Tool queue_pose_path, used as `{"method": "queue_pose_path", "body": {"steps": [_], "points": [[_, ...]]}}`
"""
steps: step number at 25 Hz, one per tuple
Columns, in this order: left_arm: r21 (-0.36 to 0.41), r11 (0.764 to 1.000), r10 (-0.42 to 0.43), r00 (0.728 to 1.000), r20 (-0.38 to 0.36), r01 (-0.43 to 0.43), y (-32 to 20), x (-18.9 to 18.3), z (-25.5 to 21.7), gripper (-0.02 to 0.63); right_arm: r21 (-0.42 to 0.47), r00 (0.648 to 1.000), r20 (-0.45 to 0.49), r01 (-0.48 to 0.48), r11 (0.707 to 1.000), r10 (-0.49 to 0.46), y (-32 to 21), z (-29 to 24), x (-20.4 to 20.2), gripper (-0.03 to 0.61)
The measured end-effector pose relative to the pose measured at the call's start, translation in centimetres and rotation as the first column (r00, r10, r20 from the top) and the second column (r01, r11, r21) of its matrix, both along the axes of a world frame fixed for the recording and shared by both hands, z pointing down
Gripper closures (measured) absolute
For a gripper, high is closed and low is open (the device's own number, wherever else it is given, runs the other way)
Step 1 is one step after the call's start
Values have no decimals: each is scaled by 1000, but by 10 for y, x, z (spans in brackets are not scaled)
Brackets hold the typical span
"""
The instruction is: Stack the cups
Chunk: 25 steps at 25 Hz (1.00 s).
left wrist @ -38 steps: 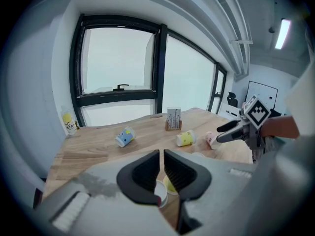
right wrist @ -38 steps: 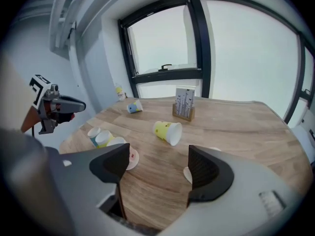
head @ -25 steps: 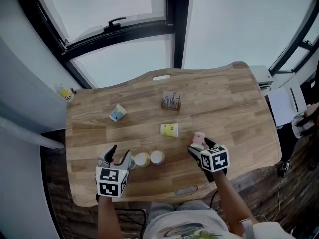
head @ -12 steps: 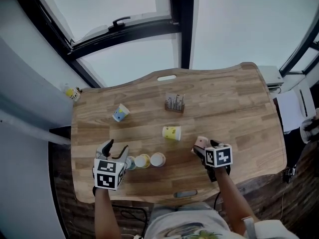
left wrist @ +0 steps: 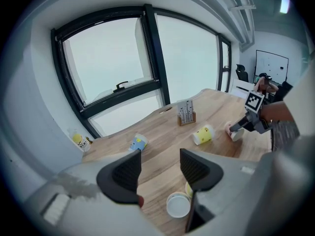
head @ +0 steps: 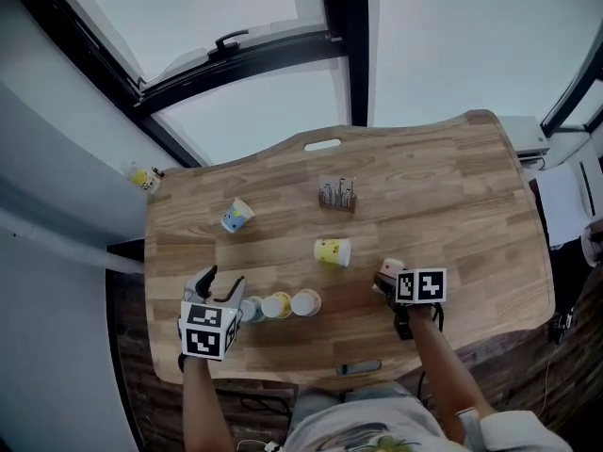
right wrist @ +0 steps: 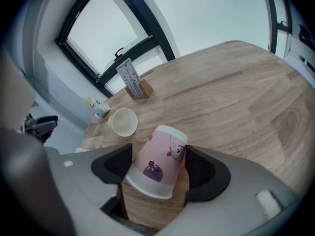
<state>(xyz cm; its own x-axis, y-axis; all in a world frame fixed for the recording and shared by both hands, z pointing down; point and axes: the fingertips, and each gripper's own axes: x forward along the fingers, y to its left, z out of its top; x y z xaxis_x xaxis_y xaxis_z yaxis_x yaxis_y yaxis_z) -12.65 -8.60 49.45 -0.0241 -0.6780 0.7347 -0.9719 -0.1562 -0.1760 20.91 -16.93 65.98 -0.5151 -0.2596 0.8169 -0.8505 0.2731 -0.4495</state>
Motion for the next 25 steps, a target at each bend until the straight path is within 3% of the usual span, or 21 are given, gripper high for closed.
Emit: {"method": "queue_pose_path", "body": {"steps": [9,16,25], "points": [[-75,994,80,996,24,-78,-25,-41,24,365,25,997,35,-71,997,70,1,-3,-2,265],[-88,988,129,992,-2,-129,-46,-69,38,365,82,989,40,-142,986,140,4,-20,-14,275],[-102,976,187,981,-57,-192,-62,-89,63,365,169,987,59,-159,973,151,14,-51,-45,282]]}}
